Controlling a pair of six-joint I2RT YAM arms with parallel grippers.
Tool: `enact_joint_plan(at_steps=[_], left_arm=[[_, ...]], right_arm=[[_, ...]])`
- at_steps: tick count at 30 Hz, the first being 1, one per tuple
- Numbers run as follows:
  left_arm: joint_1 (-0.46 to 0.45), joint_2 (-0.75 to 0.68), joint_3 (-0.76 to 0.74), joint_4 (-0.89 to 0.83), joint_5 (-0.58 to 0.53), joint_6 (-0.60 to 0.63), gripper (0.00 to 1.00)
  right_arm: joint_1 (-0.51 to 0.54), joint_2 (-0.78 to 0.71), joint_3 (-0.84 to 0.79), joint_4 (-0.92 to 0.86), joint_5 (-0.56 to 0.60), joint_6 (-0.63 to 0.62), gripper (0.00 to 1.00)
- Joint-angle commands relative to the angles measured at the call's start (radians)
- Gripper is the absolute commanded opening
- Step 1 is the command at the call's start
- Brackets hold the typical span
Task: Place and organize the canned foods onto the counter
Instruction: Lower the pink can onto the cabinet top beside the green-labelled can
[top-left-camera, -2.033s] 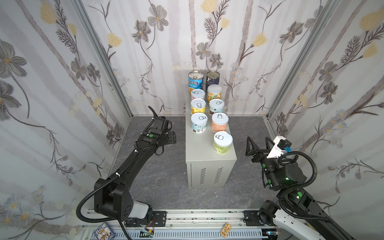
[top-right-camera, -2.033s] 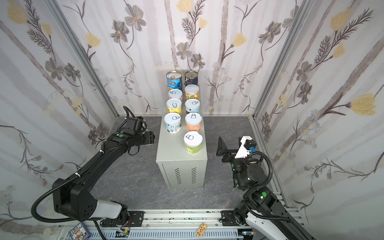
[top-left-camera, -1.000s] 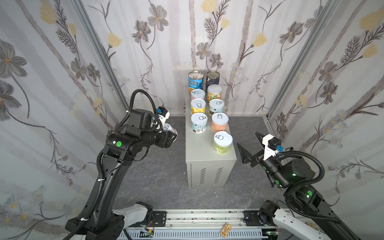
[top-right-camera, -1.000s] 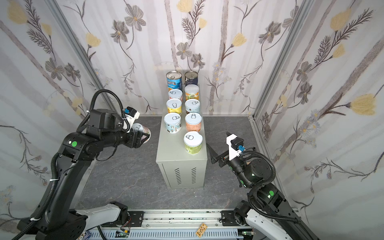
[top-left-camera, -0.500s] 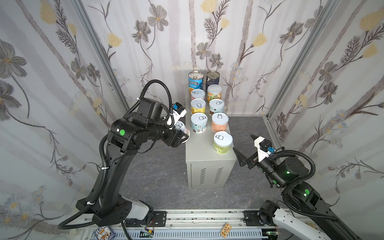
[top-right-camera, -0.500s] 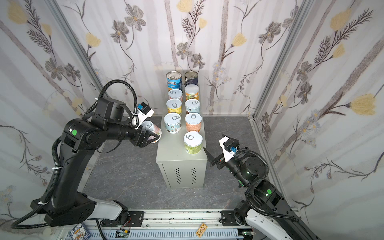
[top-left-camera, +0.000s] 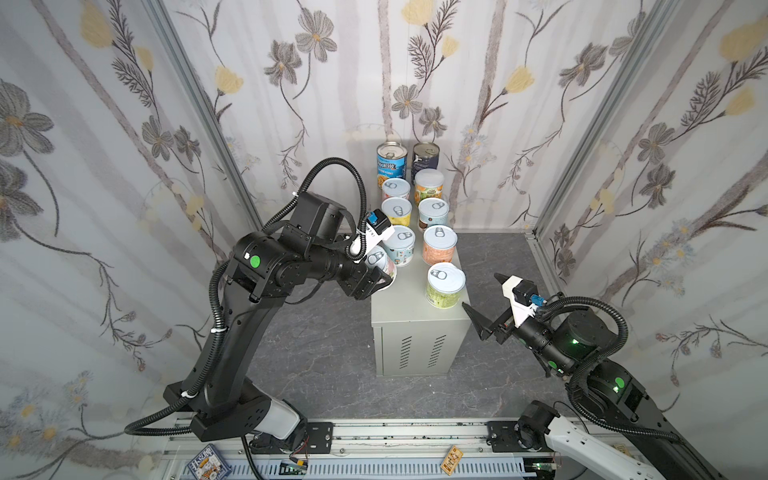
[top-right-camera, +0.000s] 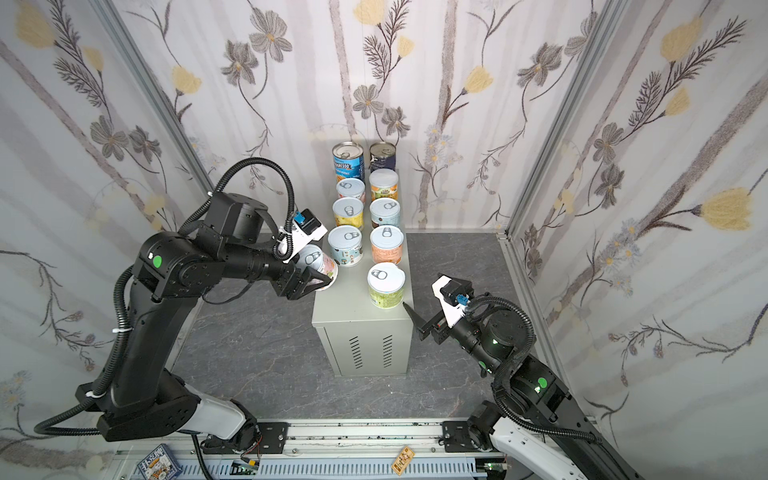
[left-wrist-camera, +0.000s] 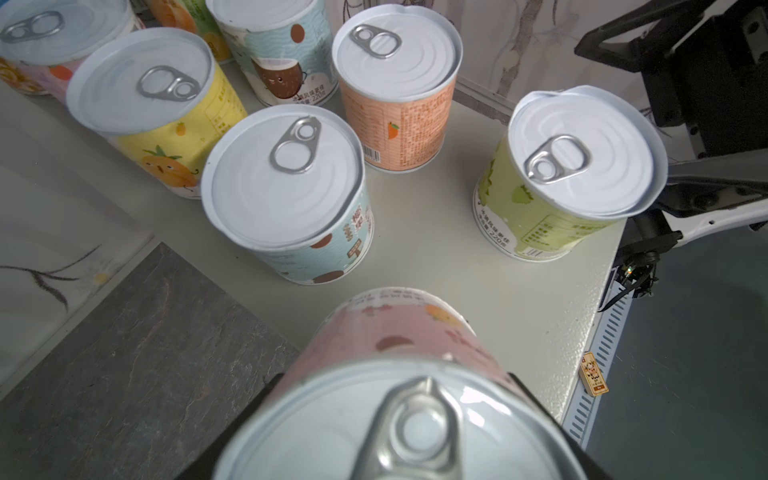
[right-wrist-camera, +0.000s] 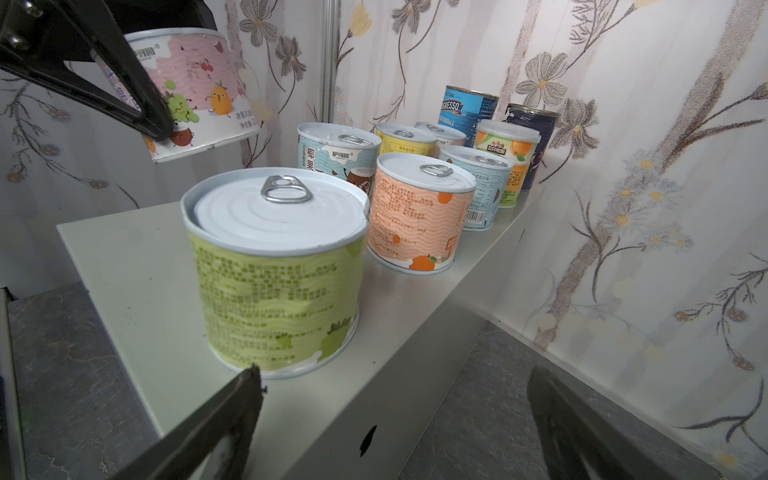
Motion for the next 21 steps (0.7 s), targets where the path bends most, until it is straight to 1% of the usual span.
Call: enact_joint_plan(at_steps=[1, 5, 8, 13, 21], left_arm=[[-0.025, 0.028, 0.034, -0.024, 0.006, 0.065, 0.00], [-0.058, 0.110, 0.140, -0.116, 0.001, 0.105, 0.00], [-0.065, 0.152, 0.196, -0.147, 0.005, 0.123, 0.00], [-0.094, 0.202, 0.255, -0.185, -0.011, 0.145, 0.00], [-0.133, 0.224, 0.281, -0.200, -0.046, 0.175, 0.00]], right_arm=[[0.000, 0.002, 0.006, -0.010, -0.011, -0.017, 1.00], [0.000, 0.004, -0.003, 0.002, -0.003, -0.021, 1.00], [0.000, 0.005, -0.010, 0.013, -0.001, -0.022, 1.00], [-0.001, 0.005, -0.023, 0.025, 0.003, -0.027, 1.00], [-0.001, 0.001, -0.036, 0.034, 0.010, -0.033, 1.00]])
